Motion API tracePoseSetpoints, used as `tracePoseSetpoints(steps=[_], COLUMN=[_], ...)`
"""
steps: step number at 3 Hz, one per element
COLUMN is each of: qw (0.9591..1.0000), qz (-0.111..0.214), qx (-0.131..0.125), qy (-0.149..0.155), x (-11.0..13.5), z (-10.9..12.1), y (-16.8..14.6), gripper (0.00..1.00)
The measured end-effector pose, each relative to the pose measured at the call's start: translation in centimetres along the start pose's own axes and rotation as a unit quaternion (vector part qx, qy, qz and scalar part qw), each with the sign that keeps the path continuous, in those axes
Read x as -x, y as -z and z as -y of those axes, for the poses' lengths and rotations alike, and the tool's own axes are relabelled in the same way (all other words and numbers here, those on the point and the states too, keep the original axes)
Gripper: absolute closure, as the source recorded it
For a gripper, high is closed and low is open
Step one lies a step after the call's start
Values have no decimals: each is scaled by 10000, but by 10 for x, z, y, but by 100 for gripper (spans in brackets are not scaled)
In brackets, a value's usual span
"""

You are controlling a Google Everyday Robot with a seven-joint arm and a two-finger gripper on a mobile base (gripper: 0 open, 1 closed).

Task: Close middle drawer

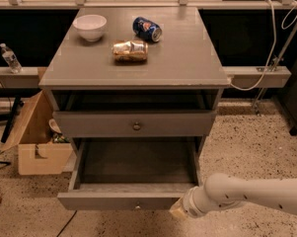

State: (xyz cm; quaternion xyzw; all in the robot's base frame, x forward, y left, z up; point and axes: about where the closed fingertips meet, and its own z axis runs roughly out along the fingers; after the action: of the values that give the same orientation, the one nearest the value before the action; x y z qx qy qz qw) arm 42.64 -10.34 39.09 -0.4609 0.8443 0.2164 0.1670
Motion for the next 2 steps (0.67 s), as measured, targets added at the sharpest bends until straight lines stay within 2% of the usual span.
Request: tracePoseSetpoints(steps=[2], qw=[9996], qz=[145], qx=[-225], qy=[72], x=[19], z=[28], y=[-11], gripper=[100])
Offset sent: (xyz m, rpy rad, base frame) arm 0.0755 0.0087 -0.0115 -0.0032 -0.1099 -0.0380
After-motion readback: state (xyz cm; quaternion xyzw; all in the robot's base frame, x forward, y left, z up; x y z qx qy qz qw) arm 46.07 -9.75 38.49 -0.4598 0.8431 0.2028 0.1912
